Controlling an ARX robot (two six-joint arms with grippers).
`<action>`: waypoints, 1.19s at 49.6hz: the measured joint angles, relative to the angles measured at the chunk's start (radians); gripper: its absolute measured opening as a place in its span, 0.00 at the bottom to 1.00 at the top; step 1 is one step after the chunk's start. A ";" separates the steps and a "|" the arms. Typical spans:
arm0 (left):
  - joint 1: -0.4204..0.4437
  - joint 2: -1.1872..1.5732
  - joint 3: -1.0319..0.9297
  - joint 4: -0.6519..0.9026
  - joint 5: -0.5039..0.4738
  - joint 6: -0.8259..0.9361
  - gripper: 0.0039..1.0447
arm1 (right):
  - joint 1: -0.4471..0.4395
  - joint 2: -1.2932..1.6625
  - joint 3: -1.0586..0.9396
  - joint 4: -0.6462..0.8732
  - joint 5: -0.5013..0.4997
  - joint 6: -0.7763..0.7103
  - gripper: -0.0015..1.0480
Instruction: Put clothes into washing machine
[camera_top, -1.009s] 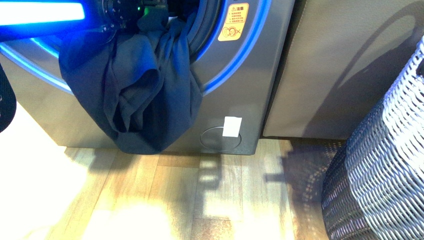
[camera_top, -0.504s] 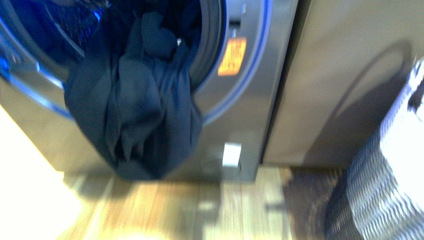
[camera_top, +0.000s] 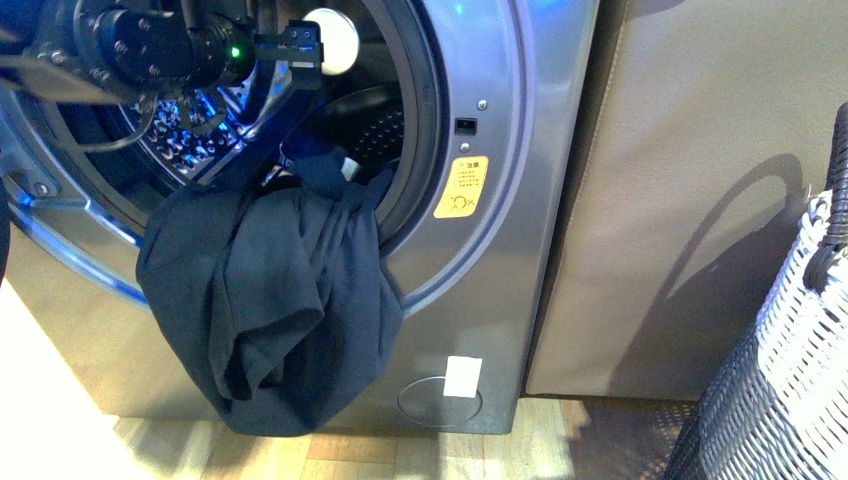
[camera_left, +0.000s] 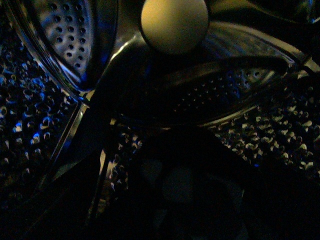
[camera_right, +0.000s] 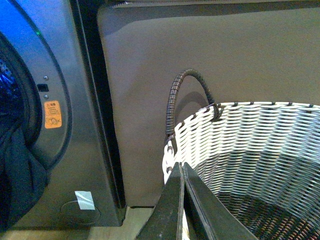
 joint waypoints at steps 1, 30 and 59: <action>-0.002 -0.005 -0.019 0.011 0.000 -0.002 0.94 | 0.000 0.000 0.000 0.000 0.000 0.000 0.02; -0.065 -0.452 -0.467 0.085 0.040 -0.001 0.94 | 0.000 0.000 0.000 0.000 0.000 0.000 0.02; -0.087 -1.093 -0.609 -0.185 0.148 -0.006 0.94 | 0.000 0.000 0.000 0.000 0.000 0.000 0.02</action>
